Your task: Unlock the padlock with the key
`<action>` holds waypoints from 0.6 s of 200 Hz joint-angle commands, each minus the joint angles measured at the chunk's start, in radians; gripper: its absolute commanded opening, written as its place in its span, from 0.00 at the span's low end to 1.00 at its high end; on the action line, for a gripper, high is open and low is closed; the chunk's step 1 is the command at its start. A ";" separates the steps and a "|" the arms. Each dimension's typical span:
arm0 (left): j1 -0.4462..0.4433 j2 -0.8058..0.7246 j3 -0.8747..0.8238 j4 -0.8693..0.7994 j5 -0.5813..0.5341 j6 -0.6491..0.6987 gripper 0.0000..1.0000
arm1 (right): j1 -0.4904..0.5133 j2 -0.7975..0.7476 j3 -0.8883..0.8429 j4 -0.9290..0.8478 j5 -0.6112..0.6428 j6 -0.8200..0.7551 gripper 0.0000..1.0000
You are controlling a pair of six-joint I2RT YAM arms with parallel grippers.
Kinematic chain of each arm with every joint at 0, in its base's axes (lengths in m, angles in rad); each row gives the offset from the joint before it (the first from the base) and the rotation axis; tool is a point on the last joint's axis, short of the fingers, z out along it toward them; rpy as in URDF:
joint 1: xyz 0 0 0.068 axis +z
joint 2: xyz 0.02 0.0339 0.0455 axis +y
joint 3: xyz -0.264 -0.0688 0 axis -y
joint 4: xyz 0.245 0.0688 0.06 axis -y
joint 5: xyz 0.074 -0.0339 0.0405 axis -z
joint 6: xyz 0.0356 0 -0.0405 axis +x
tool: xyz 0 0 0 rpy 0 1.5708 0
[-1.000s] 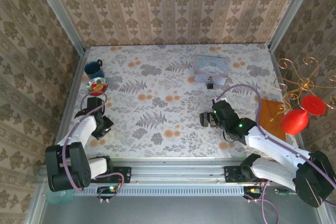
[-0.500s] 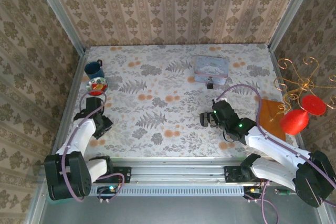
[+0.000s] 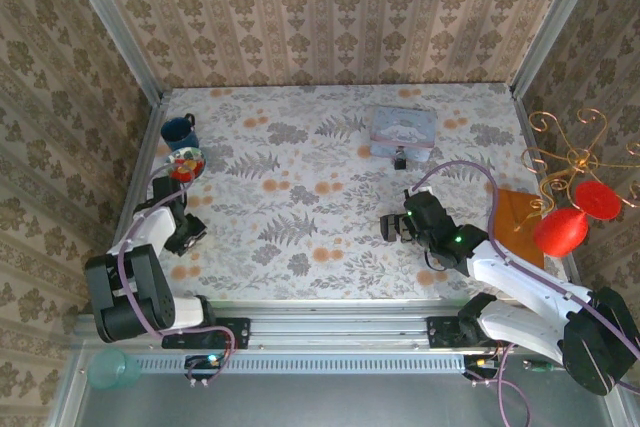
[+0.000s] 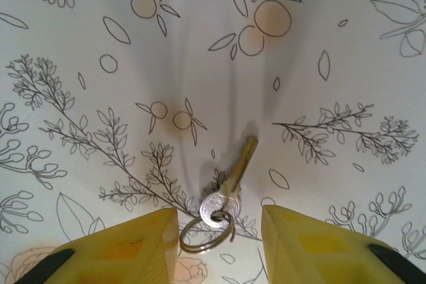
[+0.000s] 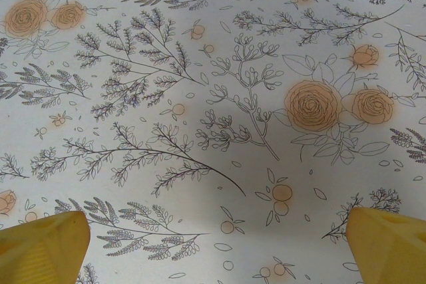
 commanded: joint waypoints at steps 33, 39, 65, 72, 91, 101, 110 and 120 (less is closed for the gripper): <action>0.019 0.036 0.008 0.007 -0.010 0.008 0.30 | 0.006 -0.001 0.011 0.011 0.015 0.007 1.00; 0.019 0.038 0.005 0.008 -0.011 0.007 0.28 | 0.006 0.000 0.013 0.012 0.014 0.007 1.00; 0.019 0.040 -0.003 0.014 -0.016 0.007 0.23 | 0.006 0.002 0.013 0.013 0.014 0.007 1.00; 0.019 0.041 -0.005 0.016 -0.012 0.007 0.22 | 0.006 0.003 0.013 0.014 0.013 0.007 1.00; 0.019 0.040 -0.011 0.026 0.003 0.004 0.20 | 0.006 0.005 0.013 0.013 0.013 0.007 1.00; 0.017 0.037 -0.014 0.029 0.009 0.004 0.19 | 0.006 0.005 0.013 0.012 0.014 0.008 1.00; 0.015 0.034 -0.015 0.029 0.009 0.004 0.19 | 0.006 0.004 0.013 0.014 0.014 0.007 1.00; 0.011 0.030 -0.017 0.026 0.007 0.004 0.19 | 0.006 0.004 0.013 0.013 0.014 0.007 1.00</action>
